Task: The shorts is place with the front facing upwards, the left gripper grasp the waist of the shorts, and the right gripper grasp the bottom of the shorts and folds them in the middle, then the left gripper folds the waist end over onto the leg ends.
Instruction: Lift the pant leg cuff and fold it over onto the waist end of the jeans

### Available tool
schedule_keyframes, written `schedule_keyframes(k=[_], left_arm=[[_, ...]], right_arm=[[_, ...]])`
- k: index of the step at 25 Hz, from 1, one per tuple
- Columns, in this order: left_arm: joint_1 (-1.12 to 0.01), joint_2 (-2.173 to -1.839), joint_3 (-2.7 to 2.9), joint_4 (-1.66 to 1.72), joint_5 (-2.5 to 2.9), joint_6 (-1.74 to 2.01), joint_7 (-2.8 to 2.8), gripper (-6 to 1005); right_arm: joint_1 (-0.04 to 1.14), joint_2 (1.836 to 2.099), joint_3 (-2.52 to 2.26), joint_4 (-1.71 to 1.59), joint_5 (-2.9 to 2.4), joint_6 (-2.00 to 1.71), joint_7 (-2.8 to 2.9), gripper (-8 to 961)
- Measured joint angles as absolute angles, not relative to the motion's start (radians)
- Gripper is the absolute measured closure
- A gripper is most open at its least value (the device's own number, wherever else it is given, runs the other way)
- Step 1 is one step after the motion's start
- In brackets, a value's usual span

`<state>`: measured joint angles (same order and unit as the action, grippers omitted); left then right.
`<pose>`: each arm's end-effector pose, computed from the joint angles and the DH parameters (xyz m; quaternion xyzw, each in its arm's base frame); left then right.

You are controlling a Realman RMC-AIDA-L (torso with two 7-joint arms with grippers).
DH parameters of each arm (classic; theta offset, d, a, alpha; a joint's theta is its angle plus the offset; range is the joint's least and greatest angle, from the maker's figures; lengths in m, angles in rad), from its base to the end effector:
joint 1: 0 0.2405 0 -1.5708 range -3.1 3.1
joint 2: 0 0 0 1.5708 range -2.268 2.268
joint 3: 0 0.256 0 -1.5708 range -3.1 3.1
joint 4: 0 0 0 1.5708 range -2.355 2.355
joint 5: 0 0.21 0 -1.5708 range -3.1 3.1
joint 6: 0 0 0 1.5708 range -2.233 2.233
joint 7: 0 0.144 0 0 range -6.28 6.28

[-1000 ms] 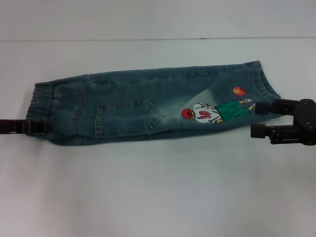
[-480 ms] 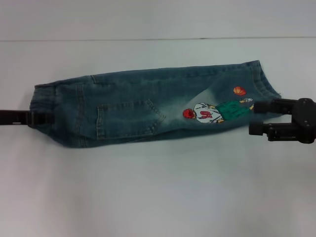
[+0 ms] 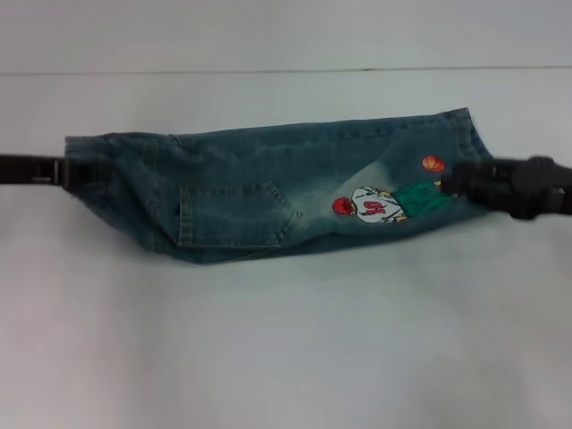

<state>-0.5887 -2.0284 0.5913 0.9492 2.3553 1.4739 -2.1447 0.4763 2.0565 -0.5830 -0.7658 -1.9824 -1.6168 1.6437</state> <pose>-0.2816 0.3718 0.0744 -0.8449 -0.4735 -0.1212 0.2174 0.2765 0.3281 0.0432 -0.8908 0.3230 0.2795 0.1549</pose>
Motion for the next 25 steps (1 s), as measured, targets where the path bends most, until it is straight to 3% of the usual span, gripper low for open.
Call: schedule_keyframes(k=[4, 10, 12, 25], left_arm=[[-0.639, -2.015, 0.589, 0.955, 2.347, 1.514, -2.147, 900], [-0.723, -2.008, 0.59, 0.957, 2.329, 1.547, -2.153, 921], [-0.75, -2.007, 0.591, 0.957, 2.316, 1.554, -2.153, 922], [-0.816, -1.988, 0.587, 1.002, 2.144, 1.678, -2.196, 923]], right_arm=[[0.501, 2.081, -0.577, -0.636, -1.863, -1.469, 1.543, 475], [0.599, 2.094, -0.584, -0.334, -1.696, -1.239, 1.334, 728], [0.658, 2.099, -0.578, -0.191, -1.613, -1.138, 1.193, 936], [0.903, 2.12, -0.556, 0.215, -1.478, -0.914, 0.818, 933]])
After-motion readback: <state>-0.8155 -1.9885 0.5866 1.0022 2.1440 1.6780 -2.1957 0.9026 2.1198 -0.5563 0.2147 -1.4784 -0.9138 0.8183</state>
